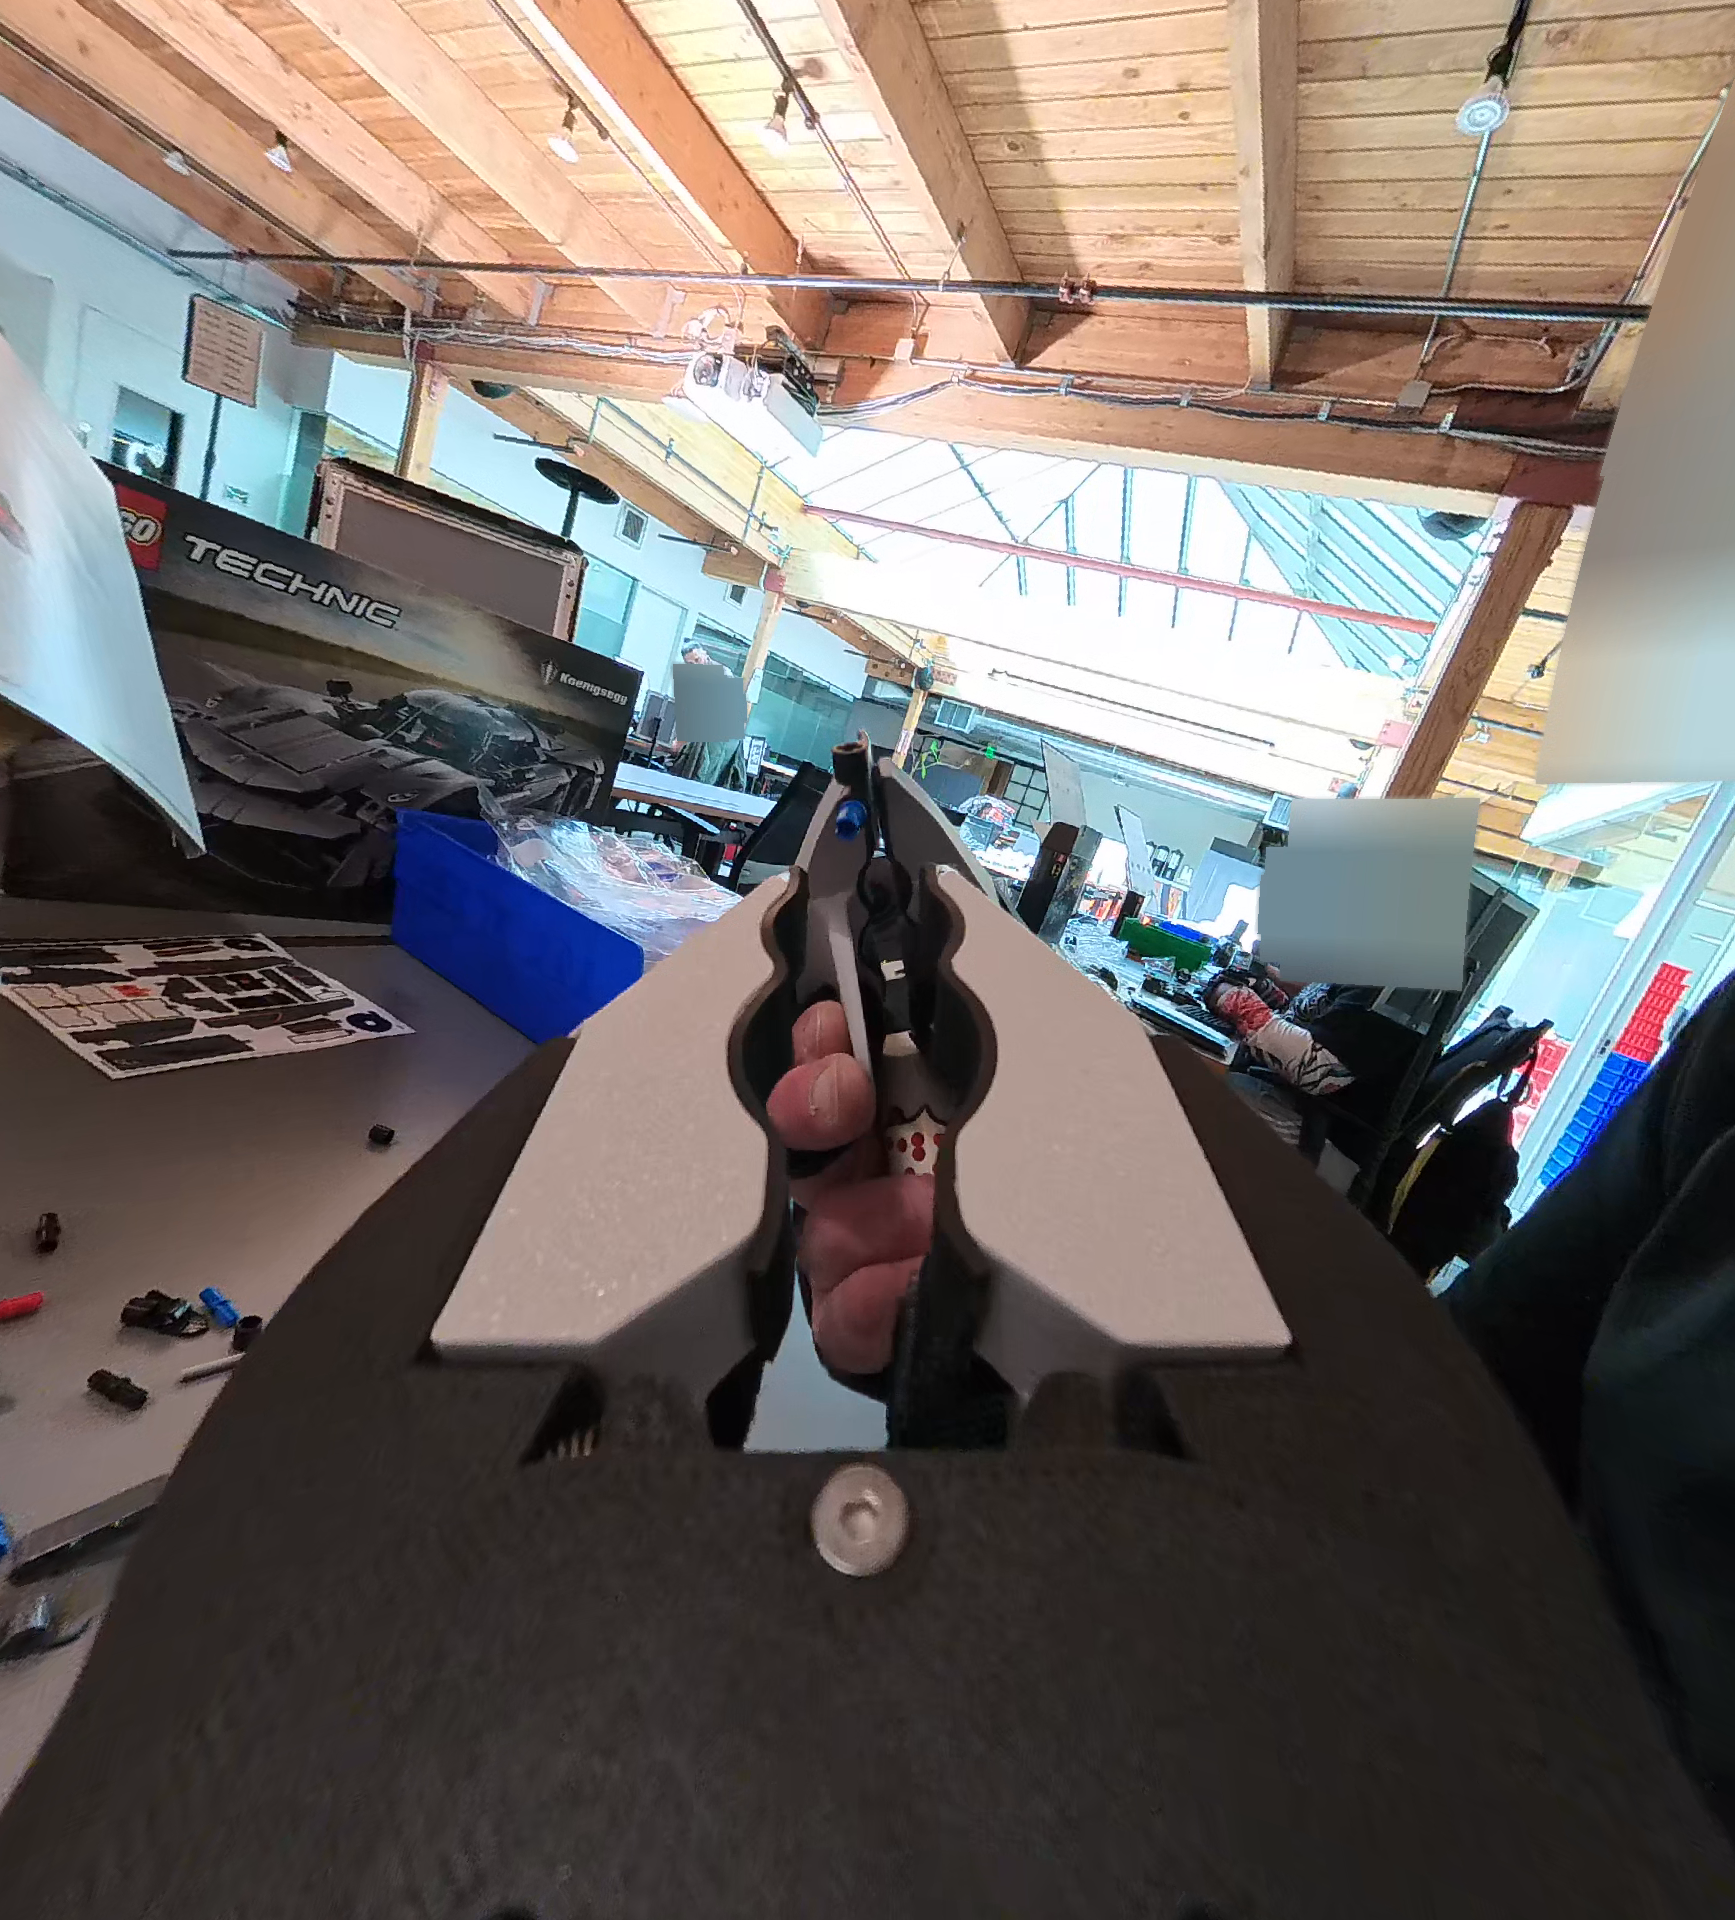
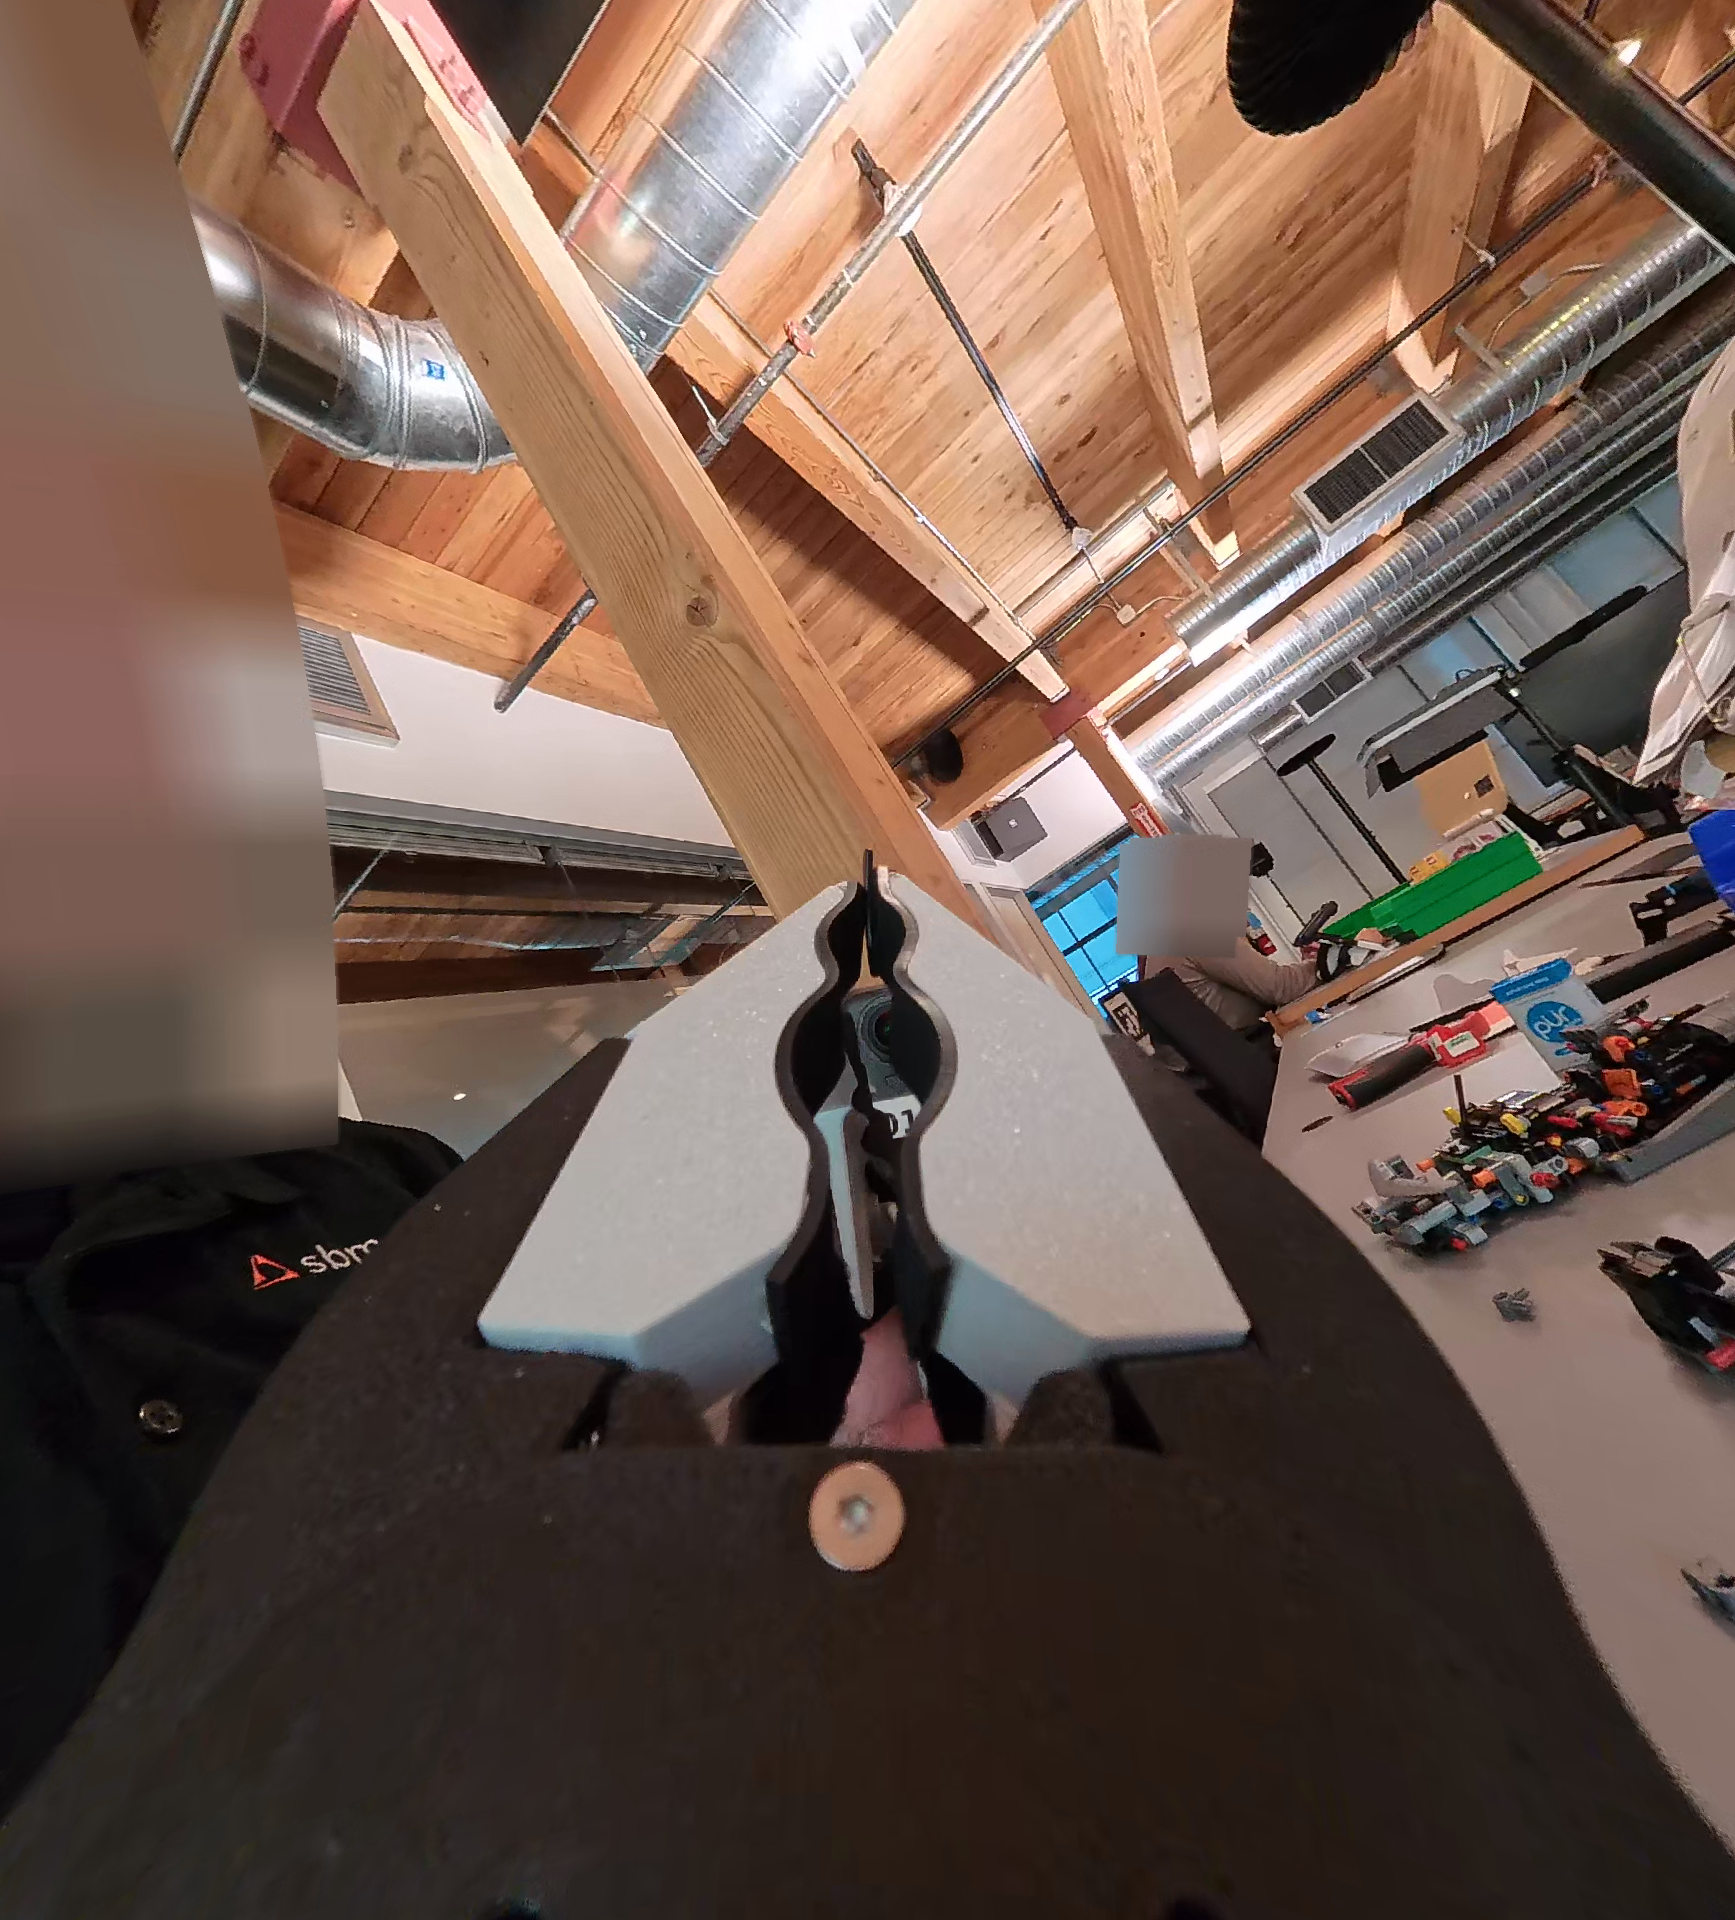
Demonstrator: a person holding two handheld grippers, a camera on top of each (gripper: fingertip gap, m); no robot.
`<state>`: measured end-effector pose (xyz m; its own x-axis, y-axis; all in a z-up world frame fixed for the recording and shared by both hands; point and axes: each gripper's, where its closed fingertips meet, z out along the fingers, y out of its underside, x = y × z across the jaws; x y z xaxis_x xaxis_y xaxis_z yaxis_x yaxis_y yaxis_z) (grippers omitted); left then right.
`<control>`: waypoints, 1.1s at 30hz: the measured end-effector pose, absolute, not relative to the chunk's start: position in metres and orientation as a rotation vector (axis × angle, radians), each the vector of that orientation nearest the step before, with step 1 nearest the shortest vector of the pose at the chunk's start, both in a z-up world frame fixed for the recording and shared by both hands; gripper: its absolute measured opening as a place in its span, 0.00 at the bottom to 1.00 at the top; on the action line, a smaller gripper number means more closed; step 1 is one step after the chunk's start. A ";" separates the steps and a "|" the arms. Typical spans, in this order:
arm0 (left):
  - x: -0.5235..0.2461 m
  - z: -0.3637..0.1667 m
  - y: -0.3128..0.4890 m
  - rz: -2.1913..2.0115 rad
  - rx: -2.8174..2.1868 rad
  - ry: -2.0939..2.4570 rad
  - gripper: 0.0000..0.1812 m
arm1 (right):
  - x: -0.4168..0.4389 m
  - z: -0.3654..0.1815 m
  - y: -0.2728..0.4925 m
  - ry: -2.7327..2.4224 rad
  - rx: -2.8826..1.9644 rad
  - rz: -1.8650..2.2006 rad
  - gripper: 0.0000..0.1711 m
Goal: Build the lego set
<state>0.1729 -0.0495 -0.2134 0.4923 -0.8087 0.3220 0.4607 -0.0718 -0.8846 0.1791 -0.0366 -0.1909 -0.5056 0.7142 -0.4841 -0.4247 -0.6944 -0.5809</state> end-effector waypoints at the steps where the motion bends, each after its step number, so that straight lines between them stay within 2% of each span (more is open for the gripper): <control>1: 0.174 -0.213 -0.049 -1.085 -1.251 0.354 0.10 | 0.179 -0.192 -0.038 -0.519 -0.954 2.207 0.00; 7: 0.177 -0.214 -0.049 -1.098 -1.252 0.355 0.10 | 0.176 -0.200 -0.042 -0.523 -0.973 2.244 0.00; 13: 0.177 -0.217 -0.047 -1.090 -1.262 0.355 0.03 | 0.173 -0.205 -0.045 -0.521 -0.983 2.270 0.00; 21: 0.178 -0.218 -0.049 -1.058 -1.260 0.369 0.03 | 0.175 -0.207 -0.048 -0.560 -0.998 2.216 0.01; 27: 0.170 -0.224 -0.051 -0.946 -1.283 0.340 0.03 | 0.171 -0.226 -0.049 -0.683 -1.147 1.813 0.06; 30: 0.169 -0.230 -0.049 -0.717 -1.330 0.394 0.03 | 0.168 -0.229 -0.049 -0.781 -1.198 1.518 0.09; 33: 0.175 -0.234 -0.050 -0.478 -1.354 0.500 0.03 | 0.166 -0.224 -0.052 -0.832 -1.209 1.400 0.10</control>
<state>0.1755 -0.0497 -0.2344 0.8033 -0.5924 -0.0624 0.0360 0.1530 -0.9876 0.1659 -0.0519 -0.2242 0.0707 0.9718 -0.2247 -0.2666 -0.1987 -0.9431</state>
